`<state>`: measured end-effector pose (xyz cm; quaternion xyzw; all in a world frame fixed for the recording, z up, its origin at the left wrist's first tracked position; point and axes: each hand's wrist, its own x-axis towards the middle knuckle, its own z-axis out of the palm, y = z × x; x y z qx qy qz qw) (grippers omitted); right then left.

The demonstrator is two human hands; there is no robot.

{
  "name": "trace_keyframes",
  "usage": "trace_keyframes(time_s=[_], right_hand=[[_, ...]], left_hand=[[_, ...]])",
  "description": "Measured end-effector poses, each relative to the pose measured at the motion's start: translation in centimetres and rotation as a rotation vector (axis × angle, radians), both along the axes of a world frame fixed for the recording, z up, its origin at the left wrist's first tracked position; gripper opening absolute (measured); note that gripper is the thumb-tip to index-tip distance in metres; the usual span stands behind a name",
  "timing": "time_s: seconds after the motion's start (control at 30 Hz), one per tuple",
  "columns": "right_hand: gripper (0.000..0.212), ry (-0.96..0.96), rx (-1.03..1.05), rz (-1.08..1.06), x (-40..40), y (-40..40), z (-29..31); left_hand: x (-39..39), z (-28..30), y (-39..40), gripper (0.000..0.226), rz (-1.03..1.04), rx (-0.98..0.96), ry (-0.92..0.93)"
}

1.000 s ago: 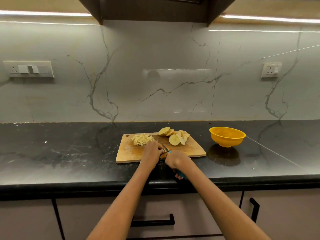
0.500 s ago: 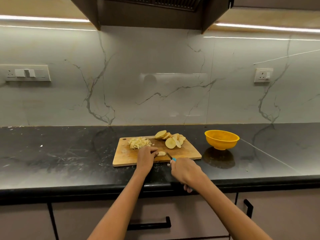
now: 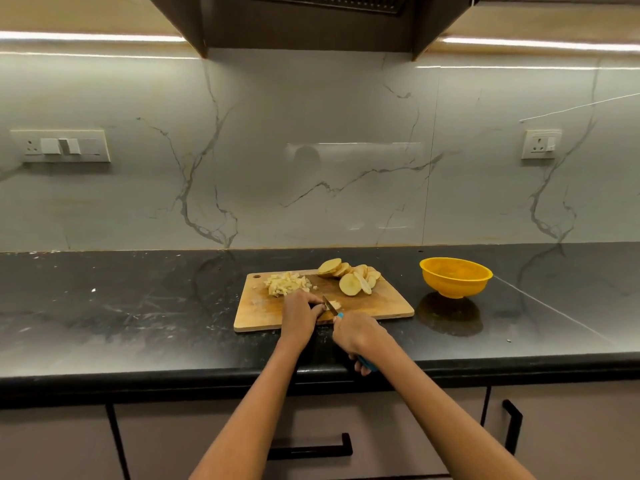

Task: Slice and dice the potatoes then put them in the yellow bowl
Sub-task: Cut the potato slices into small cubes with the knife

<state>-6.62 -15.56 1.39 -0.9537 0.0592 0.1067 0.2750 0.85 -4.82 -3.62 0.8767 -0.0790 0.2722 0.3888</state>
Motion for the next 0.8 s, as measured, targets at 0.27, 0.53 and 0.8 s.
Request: trace_keyframes(time_s=[0.27, 0.53, 0.8], right_hand=[[0.036, -0.043, -0.18, 0.11, -1.1, -0.3, -0.3], [0.042, -0.235, -0.35, 0.135, -1.7, -2.1, -1.2], [0.039, -0.193, -0.141, -0.01, -1.0, -3.0, -0.4]], left_hand=[[-0.2, 0.1, -0.1, 0.014, 0.022, 0.025, 0.011], [-0.2, 0.0, -0.4, 0.016, 0.087, 0.061, -0.001], [-0.1, -0.2, 0.0, 0.029, 0.11, -0.02, -0.004]])
